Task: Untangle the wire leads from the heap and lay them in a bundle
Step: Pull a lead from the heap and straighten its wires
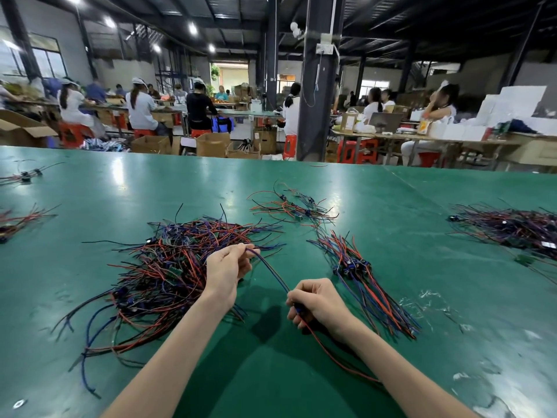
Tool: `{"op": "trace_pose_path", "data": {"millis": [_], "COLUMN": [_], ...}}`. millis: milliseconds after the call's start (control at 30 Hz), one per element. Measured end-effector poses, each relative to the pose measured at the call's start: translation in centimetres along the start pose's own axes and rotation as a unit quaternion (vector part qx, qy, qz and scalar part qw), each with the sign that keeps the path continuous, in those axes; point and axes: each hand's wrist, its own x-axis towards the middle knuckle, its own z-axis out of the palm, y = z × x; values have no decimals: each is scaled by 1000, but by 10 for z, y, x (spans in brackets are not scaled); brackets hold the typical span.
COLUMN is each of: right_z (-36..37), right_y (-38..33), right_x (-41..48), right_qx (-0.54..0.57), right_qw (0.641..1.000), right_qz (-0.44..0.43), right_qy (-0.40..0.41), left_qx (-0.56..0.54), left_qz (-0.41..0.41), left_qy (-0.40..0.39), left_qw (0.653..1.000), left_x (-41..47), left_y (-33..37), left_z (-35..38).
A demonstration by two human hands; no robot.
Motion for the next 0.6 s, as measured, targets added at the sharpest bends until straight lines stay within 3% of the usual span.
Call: {"op": "trace_pose_path", "data": {"millis": [233,400,500,600], "right_z": [3,3,3,3], "right_y": [-3,-1,0,-1], "right_x": [0,-1,-2,-5], "right_qx": [10,-4,-7,-5], "right_qw": [1000,1000,1000,1000], "right_qz": [4,2,4,1], "right_qy": [-5,-5,-9,-19], "left_qx": [33,153,304,428], "left_qz": [52,131,260,419], "left_qy": [11,24,18,6], "left_qw": [998,979,916,801], "left_x": [8,10,5,5], "left_y": [-4,-14,-15,-13], "left_z": [-4,-7,-11,-18]}}
